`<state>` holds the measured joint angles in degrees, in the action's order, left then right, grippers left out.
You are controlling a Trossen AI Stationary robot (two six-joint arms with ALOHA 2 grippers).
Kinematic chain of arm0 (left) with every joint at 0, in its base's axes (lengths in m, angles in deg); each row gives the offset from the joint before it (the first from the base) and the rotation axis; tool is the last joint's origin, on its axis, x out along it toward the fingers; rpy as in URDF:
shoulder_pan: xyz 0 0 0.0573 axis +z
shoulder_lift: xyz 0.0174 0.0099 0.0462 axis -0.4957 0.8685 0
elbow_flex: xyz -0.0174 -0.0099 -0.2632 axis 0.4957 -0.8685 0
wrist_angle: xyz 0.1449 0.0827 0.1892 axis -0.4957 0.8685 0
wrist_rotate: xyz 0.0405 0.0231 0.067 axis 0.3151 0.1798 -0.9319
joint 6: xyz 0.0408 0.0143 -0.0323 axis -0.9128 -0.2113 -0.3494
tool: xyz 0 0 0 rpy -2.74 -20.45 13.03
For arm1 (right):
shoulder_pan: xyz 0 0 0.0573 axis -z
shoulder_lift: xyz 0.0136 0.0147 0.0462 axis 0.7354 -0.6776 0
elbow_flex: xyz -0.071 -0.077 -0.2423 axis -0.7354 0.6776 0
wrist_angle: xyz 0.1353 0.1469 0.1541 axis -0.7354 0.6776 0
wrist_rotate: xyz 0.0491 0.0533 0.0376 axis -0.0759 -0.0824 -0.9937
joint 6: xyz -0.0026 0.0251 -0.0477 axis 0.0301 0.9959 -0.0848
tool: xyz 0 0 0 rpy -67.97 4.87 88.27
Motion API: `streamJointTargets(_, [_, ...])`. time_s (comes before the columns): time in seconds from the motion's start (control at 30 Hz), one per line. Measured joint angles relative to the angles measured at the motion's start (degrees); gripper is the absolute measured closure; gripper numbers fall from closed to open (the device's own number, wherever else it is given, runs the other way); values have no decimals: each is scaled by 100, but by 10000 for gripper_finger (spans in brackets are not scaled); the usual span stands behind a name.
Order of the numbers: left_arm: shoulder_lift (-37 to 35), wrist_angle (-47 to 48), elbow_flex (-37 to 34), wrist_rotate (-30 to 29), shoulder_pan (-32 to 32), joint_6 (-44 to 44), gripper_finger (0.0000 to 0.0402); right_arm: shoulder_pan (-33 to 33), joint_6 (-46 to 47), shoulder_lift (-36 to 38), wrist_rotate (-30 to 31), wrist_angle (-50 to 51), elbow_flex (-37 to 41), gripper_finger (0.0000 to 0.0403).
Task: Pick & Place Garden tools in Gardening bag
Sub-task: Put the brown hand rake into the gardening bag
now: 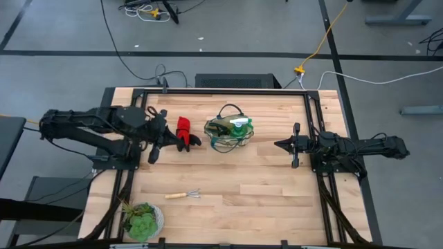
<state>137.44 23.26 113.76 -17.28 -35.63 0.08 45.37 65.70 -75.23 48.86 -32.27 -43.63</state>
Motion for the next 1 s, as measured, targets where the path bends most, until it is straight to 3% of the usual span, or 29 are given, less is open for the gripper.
streamJointTargets(0.57, [1032,1428,1705,-178,-1,-78,400,2,0,-14,-1,-93,0,387])
streamJointTargets(1.0, [1686,1637,1817,0,-150,-95,400,0,0,-21,0,-166,0,387])
